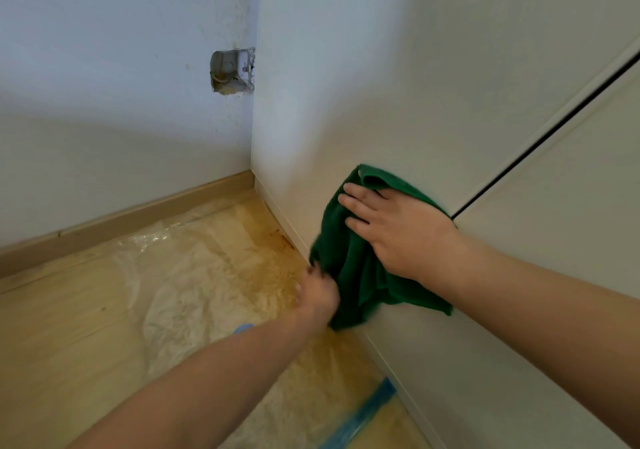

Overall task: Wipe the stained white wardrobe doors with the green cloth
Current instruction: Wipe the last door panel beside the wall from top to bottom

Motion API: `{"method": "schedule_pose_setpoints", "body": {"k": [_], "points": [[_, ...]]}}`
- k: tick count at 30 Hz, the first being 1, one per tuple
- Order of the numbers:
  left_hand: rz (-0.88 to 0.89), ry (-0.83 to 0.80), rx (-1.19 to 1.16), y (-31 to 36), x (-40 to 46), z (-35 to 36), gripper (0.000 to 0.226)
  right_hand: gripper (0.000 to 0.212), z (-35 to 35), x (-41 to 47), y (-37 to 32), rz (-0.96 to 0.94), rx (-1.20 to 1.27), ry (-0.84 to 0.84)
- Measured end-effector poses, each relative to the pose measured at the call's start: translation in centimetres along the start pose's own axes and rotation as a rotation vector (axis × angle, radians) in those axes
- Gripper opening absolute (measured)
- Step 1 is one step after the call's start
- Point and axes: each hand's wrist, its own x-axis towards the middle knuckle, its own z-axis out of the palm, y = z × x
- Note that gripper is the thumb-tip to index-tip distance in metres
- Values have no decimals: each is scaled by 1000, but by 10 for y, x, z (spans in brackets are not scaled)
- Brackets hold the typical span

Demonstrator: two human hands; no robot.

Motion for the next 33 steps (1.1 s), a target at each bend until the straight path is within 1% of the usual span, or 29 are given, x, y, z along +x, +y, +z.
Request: {"method": "schedule_pose_setpoints", "body": {"k": [1, 3, 4, 6, 8, 12, 14, 17, 19, 20, 21, 23, 26, 27, 30, 32, 33], "points": [[-72, 50, -46, 7, 24, -17, 47, 57, -1, 1, 1, 21, 34, 31], [-130, 150, -63, 20, 59, -47, 47, 58, 0, 6, -2, 28, 17, 74], [-140, 197, -68, 26, 69, -58, 47, 58, 1, 11, -2, 37, 29, 82], [-132, 242, -47, 32, 71, -75, 47, 58, -1, 19, 0, 63, 64, 113], [-102, 256, 9, 28, 68, -78, 47, 57, -2, 27, 0, 90, 30, 137], [-90, 137, 150, 15, 57, -57, 43, 57, 1, 32, -3, 86, -25, 136], [-79, 85, 154, 6, 41, -42, 41, 57, 1, 29, -3, 66, -26, 139], [-64, 2, 18, -6, 1, -13, 32, 56, 0, 21, -1, 32, -1, 105], [48, -73, -70, -10, -33, 5, 27, 55, -1, 16, 0, 21, 12, 82], [100, -124, -72, -14, -45, 14, 26, 55, -2, 14, 1, 17, 12, 77], [148, -162, -46, -16, -53, 21, 27, 55, -3, 12, 1, 11, 14, 77], [165, -176, 89, -19, -56, 24, 32, 55, -3, 9, 1, 7, 18, 79], [153, -112, 292, -17, -41, 5, 38, 55, -3, 10, 1, 18, 31, 70], [175, -91, 336, -17, -34, -2, 38, 55, -3, 10, 1, 19, 29, 65], [343, -13, 555, -20, -14, -21, 38, 56, 0, 9, 0, 24, 3, 79], [377, 75, 621, -19, 1, -34, 37, 57, 1, 9, 0, 35, -14, 94], [365, 110, 636, -17, 10, -40, 37, 57, 1, 9, 0, 39, -16, 96]]}}
